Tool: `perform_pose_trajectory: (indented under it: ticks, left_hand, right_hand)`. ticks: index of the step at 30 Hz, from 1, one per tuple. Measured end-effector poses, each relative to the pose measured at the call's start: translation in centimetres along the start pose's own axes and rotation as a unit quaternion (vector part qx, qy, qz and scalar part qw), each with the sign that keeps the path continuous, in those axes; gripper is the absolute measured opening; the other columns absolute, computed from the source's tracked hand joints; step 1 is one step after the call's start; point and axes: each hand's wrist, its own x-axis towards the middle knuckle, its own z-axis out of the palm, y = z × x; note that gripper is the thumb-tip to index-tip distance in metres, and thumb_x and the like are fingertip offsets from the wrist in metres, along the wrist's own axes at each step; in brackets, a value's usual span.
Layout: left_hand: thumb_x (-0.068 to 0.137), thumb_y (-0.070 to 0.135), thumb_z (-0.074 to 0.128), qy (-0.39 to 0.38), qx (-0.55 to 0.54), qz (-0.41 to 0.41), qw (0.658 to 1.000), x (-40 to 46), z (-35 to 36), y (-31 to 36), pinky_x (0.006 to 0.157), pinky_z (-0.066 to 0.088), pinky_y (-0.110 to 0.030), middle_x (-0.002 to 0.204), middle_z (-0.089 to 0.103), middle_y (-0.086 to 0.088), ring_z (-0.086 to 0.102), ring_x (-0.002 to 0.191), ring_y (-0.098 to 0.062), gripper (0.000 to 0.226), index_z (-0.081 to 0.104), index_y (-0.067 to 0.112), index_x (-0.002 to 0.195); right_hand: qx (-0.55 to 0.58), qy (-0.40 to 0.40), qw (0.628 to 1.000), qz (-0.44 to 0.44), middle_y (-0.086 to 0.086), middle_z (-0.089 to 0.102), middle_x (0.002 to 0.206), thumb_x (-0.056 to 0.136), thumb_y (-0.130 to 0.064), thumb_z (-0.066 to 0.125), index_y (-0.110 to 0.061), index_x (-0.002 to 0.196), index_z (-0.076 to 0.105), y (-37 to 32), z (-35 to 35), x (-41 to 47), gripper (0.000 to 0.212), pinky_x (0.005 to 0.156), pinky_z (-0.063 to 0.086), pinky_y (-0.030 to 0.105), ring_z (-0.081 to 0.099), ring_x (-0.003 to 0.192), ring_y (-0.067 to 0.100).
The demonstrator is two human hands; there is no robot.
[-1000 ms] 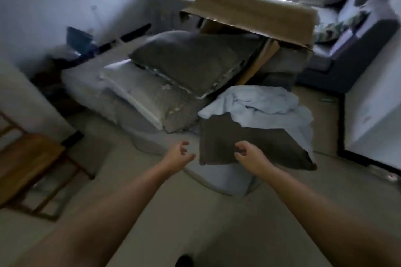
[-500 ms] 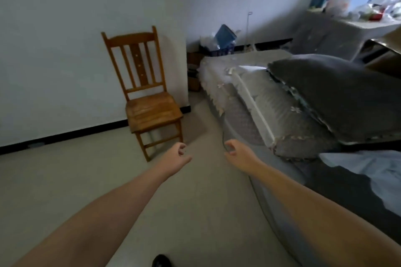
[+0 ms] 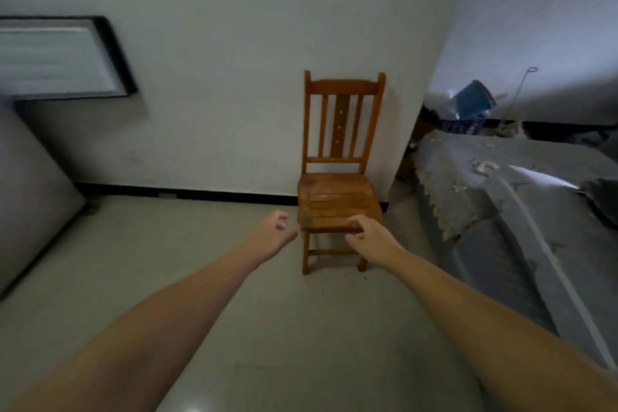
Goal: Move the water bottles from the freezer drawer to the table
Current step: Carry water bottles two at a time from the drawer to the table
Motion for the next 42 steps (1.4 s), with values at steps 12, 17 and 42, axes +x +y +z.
perform_pose_trajectory:
  ticks: [12,17,42]
  left_hand:
    - [0.089,0.024,0.064,0.160,-0.066,-0.140,0.975,4.7,-13.7,-11.3,0.089,0.045,-0.032,0.124,0.055,-0.013,0.056,0.106,-0.023,0.046,0.049,0.012,0.131]
    - [0.089,0.025,0.063,0.218,-0.087,-0.161,0.959,11.2,-18.1,-12.7,0.082,0.041,-0.026,0.123,0.056,-0.011,0.054,0.097,-0.018,0.044,0.050,0.014,0.129]
    - [0.091,0.017,0.060,0.374,-0.148,-0.229,0.886,28.8,-46.9,-24.7,0.065,0.040,-0.017,0.110,0.054,-0.006,0.052,0.091,-0.016,0.040,0.050,0.008,0.128]
  right_hand:
    - [-0.079,-0.151,0.976,-0.133,0.007,0.046,0.140,0.096,-0.025,0.049,-0.017,0.138,0.043,-12.4,10.5,16.0,0.043,0.097,0.043,0.031,0.050,0.121,0.021]
    - [-0.079,-0.187,0.963,-0.177,0.009,0.046,0.140,0.096,-0.024,0.051,-0.014,0.136,0.044,-17.4,12.9,25.9,0.042,0.098,0.042,0.033,0.053,0.119,0.022]
    - [-0.122,-0.308,0.894,-0.301,0.010,0.049,0.138,0.093,-0.023,0.055,-0.014,0.133,0.048,-45.5,30.1,56.1,0.042,0.097,0.043,0.032,0.051,0.122,0.022]
